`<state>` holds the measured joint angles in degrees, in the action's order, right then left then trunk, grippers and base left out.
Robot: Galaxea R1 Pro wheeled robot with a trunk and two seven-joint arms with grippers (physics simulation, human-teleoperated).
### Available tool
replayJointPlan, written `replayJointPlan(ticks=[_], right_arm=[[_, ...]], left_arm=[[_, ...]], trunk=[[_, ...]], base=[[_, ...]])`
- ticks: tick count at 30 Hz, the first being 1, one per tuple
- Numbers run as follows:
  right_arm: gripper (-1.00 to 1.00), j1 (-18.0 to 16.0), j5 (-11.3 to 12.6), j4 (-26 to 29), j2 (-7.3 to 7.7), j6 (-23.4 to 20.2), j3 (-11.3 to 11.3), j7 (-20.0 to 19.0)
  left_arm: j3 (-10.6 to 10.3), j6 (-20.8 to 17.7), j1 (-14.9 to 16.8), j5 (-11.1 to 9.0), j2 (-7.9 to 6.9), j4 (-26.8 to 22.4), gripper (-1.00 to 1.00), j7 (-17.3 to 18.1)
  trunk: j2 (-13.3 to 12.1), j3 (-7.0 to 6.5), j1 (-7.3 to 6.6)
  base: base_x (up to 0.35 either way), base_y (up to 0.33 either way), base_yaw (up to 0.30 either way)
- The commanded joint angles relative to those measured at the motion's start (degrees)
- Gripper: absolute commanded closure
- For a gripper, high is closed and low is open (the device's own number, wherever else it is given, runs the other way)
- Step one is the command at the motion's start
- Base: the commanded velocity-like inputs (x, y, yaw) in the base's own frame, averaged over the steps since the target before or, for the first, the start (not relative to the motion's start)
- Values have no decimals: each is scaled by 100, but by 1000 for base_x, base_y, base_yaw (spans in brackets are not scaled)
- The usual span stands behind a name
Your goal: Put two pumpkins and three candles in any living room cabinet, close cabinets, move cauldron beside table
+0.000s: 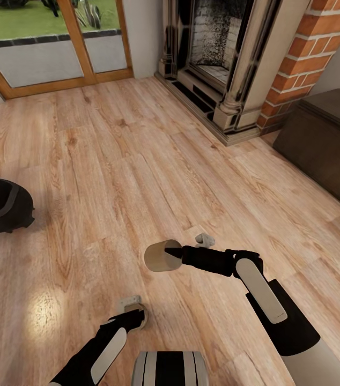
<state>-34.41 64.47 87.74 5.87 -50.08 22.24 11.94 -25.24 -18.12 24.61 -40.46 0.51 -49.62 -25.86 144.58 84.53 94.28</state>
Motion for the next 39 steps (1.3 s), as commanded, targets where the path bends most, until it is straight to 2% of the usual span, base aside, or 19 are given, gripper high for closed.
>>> replayJointPlan(ticks=[1,23,36,39], right_arm=[[100,-4,66,6,3,-2,8,58],[100,-4,66,6,8,-2,8,56],[100,-4,66,4,11,-2,8,57],[100,-4,66,-1,11,-2,8,55]], left_arm=[[-9,-25,0,-39,-6,11,100,-52],[-6,-16,-2,-41,-7,5,100,-51],[-2,-33,0,-41,-26,-159,100,-55],[4,-172,-2,-36,-38,-260,100,-72]], trunk=[[1,4,0],[1,4,0],[-16,-284,-34],[-20,-350,-41]], base=[[0,0,0],[0,0,0],[0,0,0],[0,0,0]])
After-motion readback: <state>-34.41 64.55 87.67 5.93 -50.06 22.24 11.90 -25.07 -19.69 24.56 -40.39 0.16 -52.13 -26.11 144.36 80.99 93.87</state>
